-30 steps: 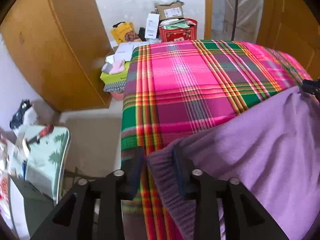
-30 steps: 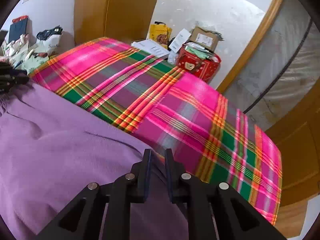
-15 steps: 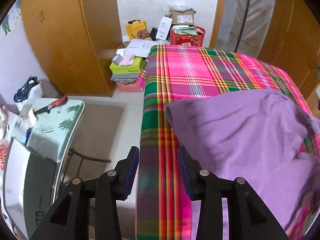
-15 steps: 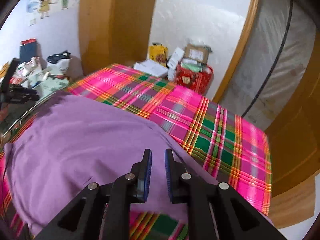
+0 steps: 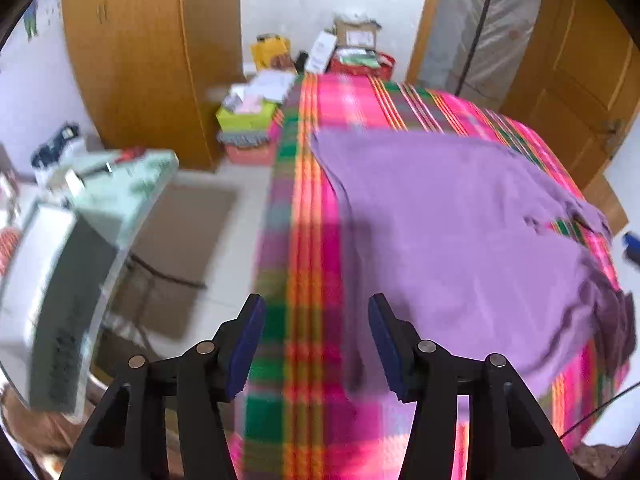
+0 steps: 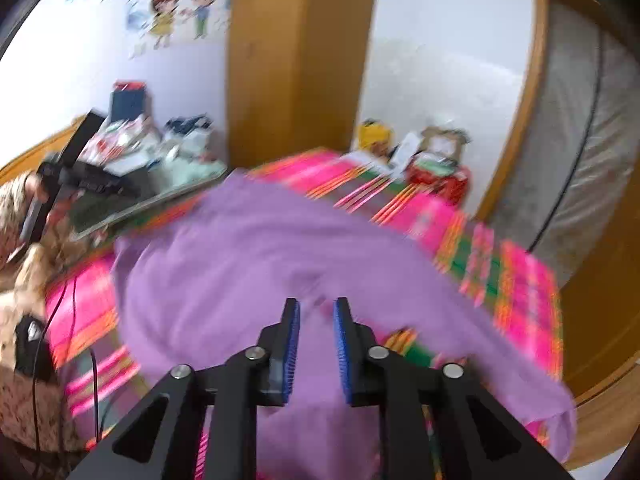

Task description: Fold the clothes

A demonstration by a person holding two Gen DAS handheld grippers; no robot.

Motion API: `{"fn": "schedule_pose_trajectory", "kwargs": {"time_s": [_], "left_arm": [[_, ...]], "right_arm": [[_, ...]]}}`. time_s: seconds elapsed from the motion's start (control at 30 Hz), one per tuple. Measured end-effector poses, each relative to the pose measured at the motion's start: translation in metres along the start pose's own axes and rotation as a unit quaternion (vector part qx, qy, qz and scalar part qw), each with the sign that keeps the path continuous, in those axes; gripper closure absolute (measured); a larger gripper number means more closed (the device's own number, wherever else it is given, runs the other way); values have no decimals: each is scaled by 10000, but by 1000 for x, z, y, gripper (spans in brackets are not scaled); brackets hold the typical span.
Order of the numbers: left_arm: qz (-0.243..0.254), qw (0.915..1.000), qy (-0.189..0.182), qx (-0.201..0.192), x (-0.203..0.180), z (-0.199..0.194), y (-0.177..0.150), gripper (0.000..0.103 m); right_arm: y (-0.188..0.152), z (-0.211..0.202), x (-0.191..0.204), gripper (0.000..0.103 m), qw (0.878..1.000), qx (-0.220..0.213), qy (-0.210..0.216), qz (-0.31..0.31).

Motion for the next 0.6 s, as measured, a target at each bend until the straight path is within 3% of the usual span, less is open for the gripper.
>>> {"fn": "schedule_pose_trajectory", "kwargs": {"time_s": [0.17, 0.3, 0.47, 0.6], "left_arm": [[-408, 9988, -209, 153, -4, 2, -32, 46], [-584, 9980, -155, 210, -5, -2, -47, 44], [-1026, 9931, -368, 428, -1, 3, -60, 39], [-1137, 9909, -450, 570, -6, 11, -66, 39]], "right_arm": [[-36, 19, 45, 81, 9987, 223, 301, -333], [-50, 28, 71, 76, 9969, 303, 480, -553], [-67, 36, 101, 71, 9925, 430, 677, -927], [-76, 42, 122, 71, 9886, 525, 576, -1286]]}}
Point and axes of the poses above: each gripper's, at about its wrist camera, not at the fingertips, and z roughly the way its jaws point, x to its left, y to its top, the point moved 2 cm from there along z, roughly the way its jaws point, and after that the axes turned 2 degrees about -y, right-handed, at the moved point
